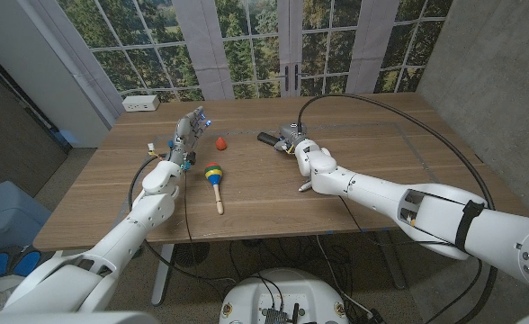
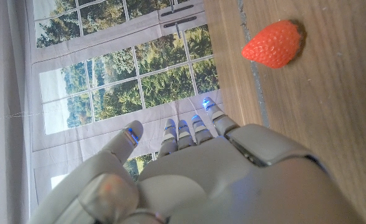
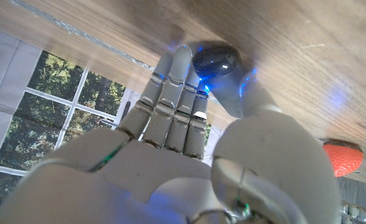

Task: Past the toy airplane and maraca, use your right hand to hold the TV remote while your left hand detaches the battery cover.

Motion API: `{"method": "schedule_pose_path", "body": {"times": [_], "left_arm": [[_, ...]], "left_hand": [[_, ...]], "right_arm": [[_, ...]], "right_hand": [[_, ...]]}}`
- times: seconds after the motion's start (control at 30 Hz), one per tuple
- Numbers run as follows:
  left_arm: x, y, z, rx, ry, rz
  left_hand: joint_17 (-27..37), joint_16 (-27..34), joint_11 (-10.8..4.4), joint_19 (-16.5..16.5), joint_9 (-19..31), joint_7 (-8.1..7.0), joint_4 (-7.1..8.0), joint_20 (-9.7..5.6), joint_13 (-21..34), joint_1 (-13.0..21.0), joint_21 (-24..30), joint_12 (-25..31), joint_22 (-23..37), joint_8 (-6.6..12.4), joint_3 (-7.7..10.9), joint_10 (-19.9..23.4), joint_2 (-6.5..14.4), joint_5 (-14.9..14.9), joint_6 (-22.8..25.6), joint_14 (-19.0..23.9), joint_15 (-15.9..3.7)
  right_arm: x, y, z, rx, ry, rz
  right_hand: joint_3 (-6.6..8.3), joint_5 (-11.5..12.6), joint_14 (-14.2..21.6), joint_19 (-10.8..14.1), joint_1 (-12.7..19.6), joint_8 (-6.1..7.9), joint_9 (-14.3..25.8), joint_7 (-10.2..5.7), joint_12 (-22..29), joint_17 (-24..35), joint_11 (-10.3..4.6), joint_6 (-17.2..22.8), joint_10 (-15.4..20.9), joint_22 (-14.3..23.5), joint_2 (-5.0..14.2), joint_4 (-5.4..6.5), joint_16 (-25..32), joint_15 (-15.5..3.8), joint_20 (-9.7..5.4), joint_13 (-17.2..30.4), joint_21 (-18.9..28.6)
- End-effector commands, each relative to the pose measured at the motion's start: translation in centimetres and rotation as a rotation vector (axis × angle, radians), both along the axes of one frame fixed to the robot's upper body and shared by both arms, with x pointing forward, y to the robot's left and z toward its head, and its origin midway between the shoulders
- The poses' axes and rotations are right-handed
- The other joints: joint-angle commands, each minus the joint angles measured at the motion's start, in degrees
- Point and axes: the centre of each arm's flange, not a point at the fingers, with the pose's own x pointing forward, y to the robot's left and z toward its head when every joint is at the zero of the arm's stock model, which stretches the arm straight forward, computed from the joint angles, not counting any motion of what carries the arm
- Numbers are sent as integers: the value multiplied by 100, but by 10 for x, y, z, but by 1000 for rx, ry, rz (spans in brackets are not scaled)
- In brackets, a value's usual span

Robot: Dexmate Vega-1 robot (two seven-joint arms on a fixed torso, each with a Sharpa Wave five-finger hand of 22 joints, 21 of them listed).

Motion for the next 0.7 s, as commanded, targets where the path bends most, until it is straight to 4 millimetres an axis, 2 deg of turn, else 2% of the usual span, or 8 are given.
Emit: {"method": "schedule_pose_path", "body": {"times": [0.03,0.37,0.47,0.57,0.63,0.7], "left_arm": [[1,1,3,9,-1,-8],[3,-3,8,26,-6,-22],[3,-5,10,37,-6,-20],[2,-7,13,56,0,-12],[2,-8,14,62,1,-14],[1,-10,16,79,8,2]], "left_hand": [[14,9,-11,25,26,-15,-9,33,26,60,-18,-23,14,-6,-31,-30,403,-15,-23,15,3],[5,4,-15,36,25,0,-37,35,26,71,-27,-20,15,-11,-45,-22,371,-19,-42,20,0],[-30,-19,-26,47,23,-22,-177,16,26,95,-45,-21,11,-8,-99,-23,213,-41,-41,36,-20],[-40,-27,-32,53,22,-26,-252,8,26,121,-56,-20,5,-15,-106,-22,174,-49,-67,43,-31],[-49,-35,-48,61,20,-34,-364,-4,27,172,-71,-21,-2,-10,-101,-24,140,-53,-77,51,-41],[-56,-37,-26,74,19,-50,-541,-2,28,254,-94,-16,-11,4,-95,-16,83,-53,-82,83,-33]], "right_arm": [[2,-17,-4,99,-41,86],[-14,-30,-4,246,-241,200],[-18,-32,-4,278,-289,226],[-21,-34,-3,303,-324,243],[-22,-35,-2,323,-346,255],[-23,-36,-2,343,-369,268]], "right_hand": [[142,61,129,72,903,182,61,-522,106,122,-825,956,978,25,605,-69,-1,-597,-129,152,116],[232,72,254,67,982,229,54,-446,180,227,-761,1078,1025,15,532,-30,-89,-573,-81,328,245],[255,75,276,52,995,244,53,-421,197,257,-733,1116,1035,11,512,-25,-115,-573,-77,375,273],[270,75,290,48,996,235,54,-400,208,279,-712,1091,1042,8,505,-14,-133,-566,-78,409,296],[282,76,304,54,1007,240,55,-392,214,300,-704,1103,1042,6,497,-16,-141,-571,-81,433,316],[290,76,309,65,1013,242,55,-391,216,319,-710,1106,1032,5,486,-15,-150,-570,-84,454,336]]}}
